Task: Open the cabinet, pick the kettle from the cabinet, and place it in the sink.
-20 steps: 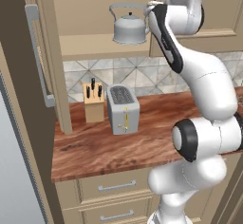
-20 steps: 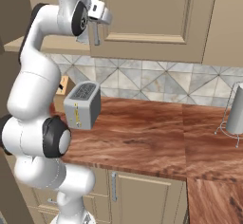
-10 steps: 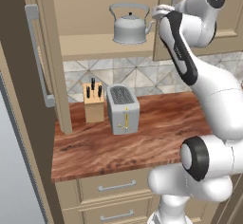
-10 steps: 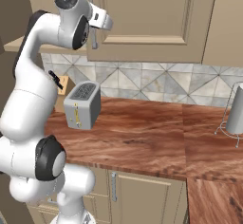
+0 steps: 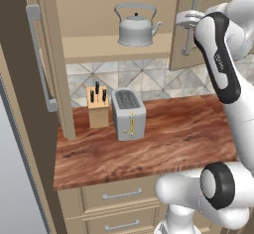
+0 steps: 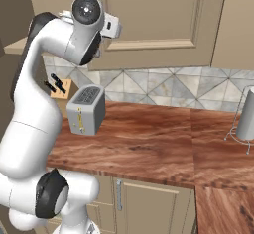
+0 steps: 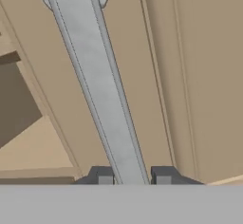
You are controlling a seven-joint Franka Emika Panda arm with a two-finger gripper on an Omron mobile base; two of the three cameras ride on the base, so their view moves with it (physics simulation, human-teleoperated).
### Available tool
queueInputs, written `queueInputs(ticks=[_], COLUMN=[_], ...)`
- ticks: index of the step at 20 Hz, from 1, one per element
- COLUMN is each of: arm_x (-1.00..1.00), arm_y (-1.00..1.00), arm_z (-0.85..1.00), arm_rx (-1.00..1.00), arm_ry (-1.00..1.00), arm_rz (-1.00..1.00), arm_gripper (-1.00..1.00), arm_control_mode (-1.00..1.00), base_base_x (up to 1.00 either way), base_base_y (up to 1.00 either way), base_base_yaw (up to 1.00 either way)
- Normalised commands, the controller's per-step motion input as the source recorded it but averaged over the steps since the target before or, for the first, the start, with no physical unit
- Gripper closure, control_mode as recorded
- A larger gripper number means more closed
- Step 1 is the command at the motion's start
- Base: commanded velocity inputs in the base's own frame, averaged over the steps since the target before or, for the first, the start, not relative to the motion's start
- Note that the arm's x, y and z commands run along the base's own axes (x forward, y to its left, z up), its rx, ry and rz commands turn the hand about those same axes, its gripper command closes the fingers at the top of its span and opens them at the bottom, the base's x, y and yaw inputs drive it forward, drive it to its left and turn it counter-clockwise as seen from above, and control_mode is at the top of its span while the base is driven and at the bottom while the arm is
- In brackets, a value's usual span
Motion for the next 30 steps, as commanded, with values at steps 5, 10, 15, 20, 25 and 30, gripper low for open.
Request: queueInputs(ticks=[5, 10, 15, 20, 25, 30], arm_x=[-0.71, -0.70, -0.71, -0.72, -0.74, -0.69], arm_y=[-0.06, -0.15, -0.17, -0.25, -0.33, 0.21], arm_z=[0.00, 0.00, 0.00, 0.00, 0.00, -0.49], arm_rx=[0.00, 0.00, 0.00, 0.00, 0.00, -0.07], arm_ry=[0.00, 0.00, 0.00, -0.04, -0.09, -0.16], arm_rz=[0.28, 0.30, 0.28, 0.25, 0.15, 0.01], arm_gripper=[1.00, 1.00, 1.00, 1.00, 1.00, -1.00], arm_control_mode=[-1.00, -1.00, -1.00, -1.00, -1.00, -1.00], base_base_x=[0.00, 0.00, 0.00, 0.00, 0.00, 0.00], base_base_y=[0.00, 0.00, 0.00, 0.00, 0.00, 0.00], base_base_yaw=[0.00, 0.00, 0.00, 0.00, 0.00, 0.00])
